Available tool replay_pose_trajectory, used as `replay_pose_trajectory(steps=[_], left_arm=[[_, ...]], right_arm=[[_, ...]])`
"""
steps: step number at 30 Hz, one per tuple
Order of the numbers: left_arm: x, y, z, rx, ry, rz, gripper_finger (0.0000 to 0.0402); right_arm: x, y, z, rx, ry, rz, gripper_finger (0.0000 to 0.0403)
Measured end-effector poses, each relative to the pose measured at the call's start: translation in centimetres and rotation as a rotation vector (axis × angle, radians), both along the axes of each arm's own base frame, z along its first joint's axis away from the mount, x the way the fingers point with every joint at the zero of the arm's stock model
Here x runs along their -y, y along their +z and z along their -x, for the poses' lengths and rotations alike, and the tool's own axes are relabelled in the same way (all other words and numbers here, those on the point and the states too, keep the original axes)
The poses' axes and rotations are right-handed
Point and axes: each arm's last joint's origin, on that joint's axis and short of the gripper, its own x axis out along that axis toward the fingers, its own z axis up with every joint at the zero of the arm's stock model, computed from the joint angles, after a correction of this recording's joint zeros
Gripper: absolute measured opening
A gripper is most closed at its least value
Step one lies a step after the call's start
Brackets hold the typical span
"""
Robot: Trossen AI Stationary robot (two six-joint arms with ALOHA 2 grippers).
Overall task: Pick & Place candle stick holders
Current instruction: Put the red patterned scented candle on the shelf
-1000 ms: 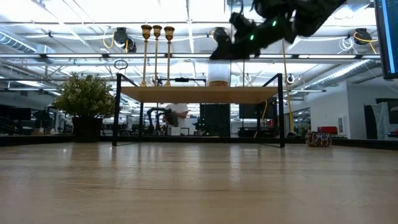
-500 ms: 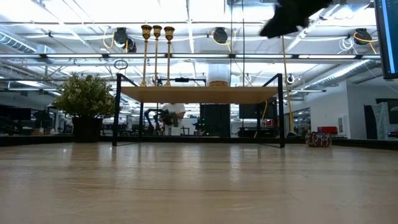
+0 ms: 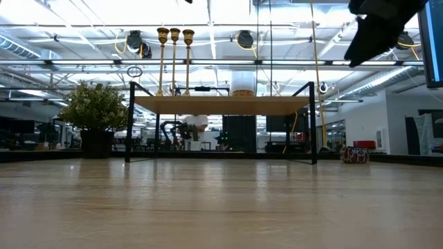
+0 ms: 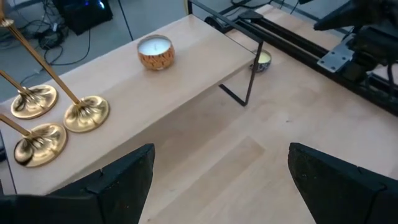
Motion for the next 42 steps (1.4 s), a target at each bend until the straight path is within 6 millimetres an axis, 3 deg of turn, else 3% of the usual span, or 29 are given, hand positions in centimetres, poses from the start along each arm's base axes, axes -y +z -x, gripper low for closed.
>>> replay_pose_trajectory(steps=[8,15,22,28,34,42], left_arm=[[-0.5,0.0,-0.2,-0.014,-0.004,0.013,0.0365],[0.4,-0.3,0.1,-0.025,-0.03,0.0,0.0365],[1.2,-3.3,0.8,-0.01,0.025,0.041,0.0365],[1.5,-4.8,2.7,0.065,0.012,0.075,0.0365],[0.7,-7.0,5.4,0.165,-0.027,0.112,0.0365],[0.0,-10.7,7.2,0.313,-0.119,0.203,0.0365]], right_arm=[[1.9,-1.1,-1.3,-0.064,-0.233,-0.011,0.032],[4.6,-2.8,-2.9,-0.156,-0.333,-0.167,0.032],[7.8,-4.3,-3.4,-0.242,-0.447,-0.222,0.032],[10.1,-5.1,-3.2,-0.248,-0.478,-0.315,0.032],[11.7,-5.6,-2.8,-0.225,-0.521,-0.382,0.032],[13.0,-6.5,-2.5,-0.232,-0.593,-0.448,0.032]])
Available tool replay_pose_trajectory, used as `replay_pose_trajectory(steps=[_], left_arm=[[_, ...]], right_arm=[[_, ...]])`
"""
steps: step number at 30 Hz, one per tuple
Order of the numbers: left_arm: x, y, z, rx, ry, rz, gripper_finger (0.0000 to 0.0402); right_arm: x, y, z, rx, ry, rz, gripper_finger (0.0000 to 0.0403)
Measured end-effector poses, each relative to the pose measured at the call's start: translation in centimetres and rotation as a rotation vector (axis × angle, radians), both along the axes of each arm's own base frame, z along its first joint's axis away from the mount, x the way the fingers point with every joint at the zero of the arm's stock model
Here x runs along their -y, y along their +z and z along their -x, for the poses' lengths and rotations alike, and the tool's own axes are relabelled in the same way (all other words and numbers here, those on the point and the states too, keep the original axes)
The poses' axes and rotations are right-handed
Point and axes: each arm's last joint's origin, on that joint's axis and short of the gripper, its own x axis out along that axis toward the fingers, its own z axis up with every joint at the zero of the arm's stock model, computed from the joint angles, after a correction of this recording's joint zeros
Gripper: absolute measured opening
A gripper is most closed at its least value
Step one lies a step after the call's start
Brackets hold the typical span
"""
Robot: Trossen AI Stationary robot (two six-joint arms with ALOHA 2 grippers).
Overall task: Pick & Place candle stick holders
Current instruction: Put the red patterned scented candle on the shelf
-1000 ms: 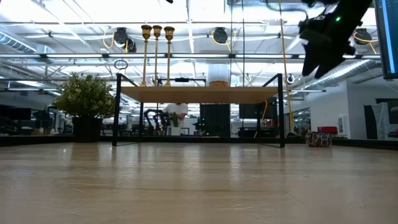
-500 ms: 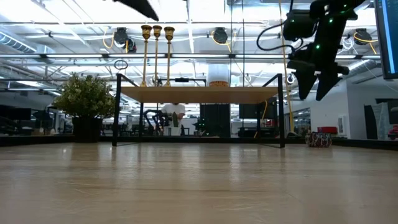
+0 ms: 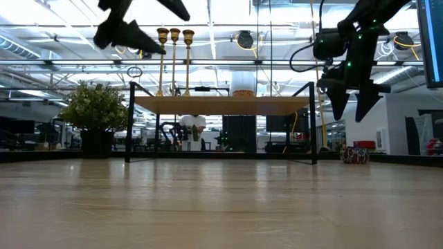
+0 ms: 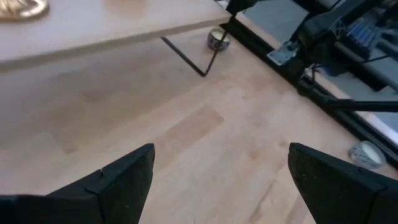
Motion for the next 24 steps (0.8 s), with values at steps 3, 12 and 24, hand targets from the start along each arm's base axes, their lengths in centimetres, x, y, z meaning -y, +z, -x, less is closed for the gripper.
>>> replay_pose_trajectory(steps=[3,12,24], left_arm=[[-0.1,-1.2,0.4,0.025,-0.011,0.037,0.0365],[-0.1,-2.5,0.7,0.013,-0.033,0.079,0.0365],[-0.2,-2.5,0.7,0.005,-0.031,0.078,0.0365]], right_arm=[[0.4,-0.4,0.0,-0.018,-0.02,-0.019,0.032],[1.7,-1.7,0.2,-0.05,-0.109,-0.072,0.032],[2.6,-4.3,-0.4,-0.026,-0.198,-0.116,0.032]])
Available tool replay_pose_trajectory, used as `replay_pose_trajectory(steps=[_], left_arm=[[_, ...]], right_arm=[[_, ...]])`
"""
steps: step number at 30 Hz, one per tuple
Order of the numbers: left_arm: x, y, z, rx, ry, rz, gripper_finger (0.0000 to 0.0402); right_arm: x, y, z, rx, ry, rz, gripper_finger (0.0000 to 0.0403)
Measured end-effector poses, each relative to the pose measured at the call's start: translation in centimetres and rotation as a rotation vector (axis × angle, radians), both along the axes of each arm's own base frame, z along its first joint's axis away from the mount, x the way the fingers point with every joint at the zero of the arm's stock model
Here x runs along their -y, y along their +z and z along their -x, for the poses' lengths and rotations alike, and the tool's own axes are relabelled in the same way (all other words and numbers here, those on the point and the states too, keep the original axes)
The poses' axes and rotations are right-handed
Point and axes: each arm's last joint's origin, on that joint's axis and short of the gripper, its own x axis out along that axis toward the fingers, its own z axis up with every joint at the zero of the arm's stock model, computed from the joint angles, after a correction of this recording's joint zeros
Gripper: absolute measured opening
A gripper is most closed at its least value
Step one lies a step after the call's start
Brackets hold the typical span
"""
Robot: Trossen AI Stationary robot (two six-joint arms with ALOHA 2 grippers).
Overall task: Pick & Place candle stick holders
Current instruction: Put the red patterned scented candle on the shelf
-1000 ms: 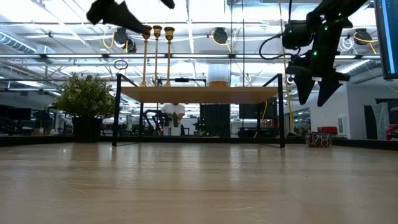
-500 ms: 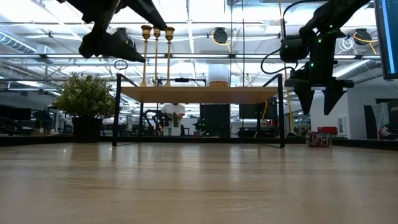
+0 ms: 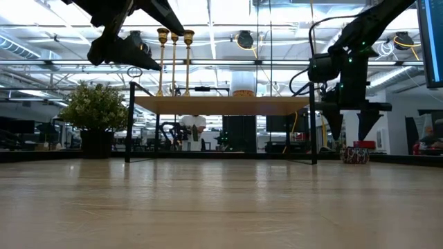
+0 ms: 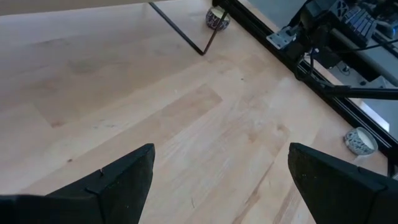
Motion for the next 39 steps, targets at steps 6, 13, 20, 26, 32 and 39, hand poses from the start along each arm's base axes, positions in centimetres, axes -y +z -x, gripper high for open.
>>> replay_pose_trajectory(steps=[6,13,20,26,32,39], left_arm=[[0.0,0.0,0.0,0.001,0.001,0.004,0.0365],[0.0,0.0,0.0,0.001,0.001,0.007,0.0365],[-0.1,0.0,0.0,-0.001,-0.001,0.01,0.0365],[-0.5,-0.1,-0.3,-0.014,-0.01,0.02,0.0365],[-0.9,-0.1,-0.4,-0.025,-0.02,0.018,0.0365],[-0.9,-0.1,-0.4,-0.025,-0.02,0.018,0.0365]], right_arm=[[0.1,-0.9,0.1,-0.013,-0.022,0.031,0.032],[0.0,-1.8,0.2,-0.009,-0.03,0.067,0.032],[0.0,-2.5,0.3,0.007,-0.034,0.086,0.032],[-0.3,-3.5,0.5,0.021,-0.04,0.101,0.032],[-0.6,-4.5,0.9,0.01,-0.047,0.121,0.032],[-1.0,-5.7,1.2,0.024,-0.048,0.135,0.032]])
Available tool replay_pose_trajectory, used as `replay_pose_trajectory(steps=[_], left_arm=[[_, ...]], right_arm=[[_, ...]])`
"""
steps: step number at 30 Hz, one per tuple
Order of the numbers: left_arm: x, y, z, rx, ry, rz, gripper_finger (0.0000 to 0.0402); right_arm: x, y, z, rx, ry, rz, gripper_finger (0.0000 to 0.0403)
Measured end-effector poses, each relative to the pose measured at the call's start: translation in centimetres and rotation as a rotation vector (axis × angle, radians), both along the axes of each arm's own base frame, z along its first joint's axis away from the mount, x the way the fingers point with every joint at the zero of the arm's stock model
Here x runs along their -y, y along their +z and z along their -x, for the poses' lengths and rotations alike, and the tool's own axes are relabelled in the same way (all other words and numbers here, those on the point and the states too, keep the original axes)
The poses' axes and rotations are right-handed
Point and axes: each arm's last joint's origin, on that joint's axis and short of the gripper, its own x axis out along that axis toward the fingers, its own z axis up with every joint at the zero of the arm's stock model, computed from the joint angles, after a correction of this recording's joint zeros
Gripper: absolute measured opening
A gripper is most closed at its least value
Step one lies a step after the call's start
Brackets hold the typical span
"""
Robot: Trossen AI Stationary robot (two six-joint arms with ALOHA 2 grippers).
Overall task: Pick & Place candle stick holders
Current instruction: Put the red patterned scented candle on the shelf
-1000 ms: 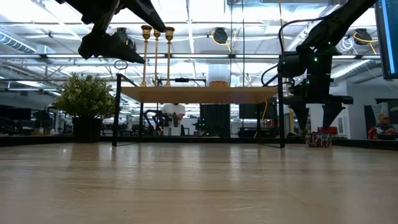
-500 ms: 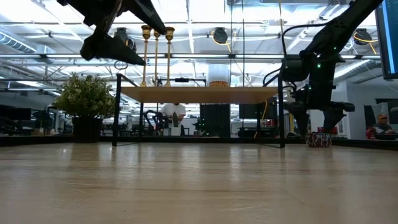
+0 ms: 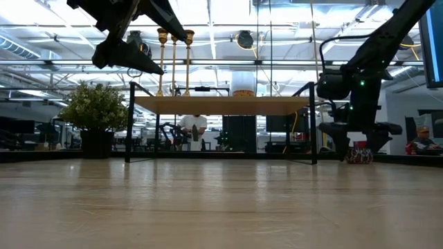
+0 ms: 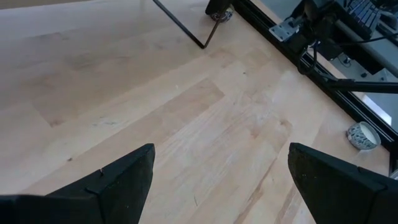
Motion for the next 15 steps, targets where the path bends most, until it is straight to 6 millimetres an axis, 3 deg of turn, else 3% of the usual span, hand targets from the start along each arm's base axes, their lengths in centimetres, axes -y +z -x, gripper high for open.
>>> replay_pose_trajectory(steps=[10,15], left_arm=[[0.0,-0.01,0.0,-0.007,-0.01,-0.015,0.0365],[0.0,-0.01,0.0,-0.01,-0.014,-0.022,0.0365]], right_arm=[[-0.14,-0.24,0.13,0.012,-0.04,-0.003,0.0287],[-0.14,-0.24,0.13,0.013,-0.04,-0.004,0.0294]])
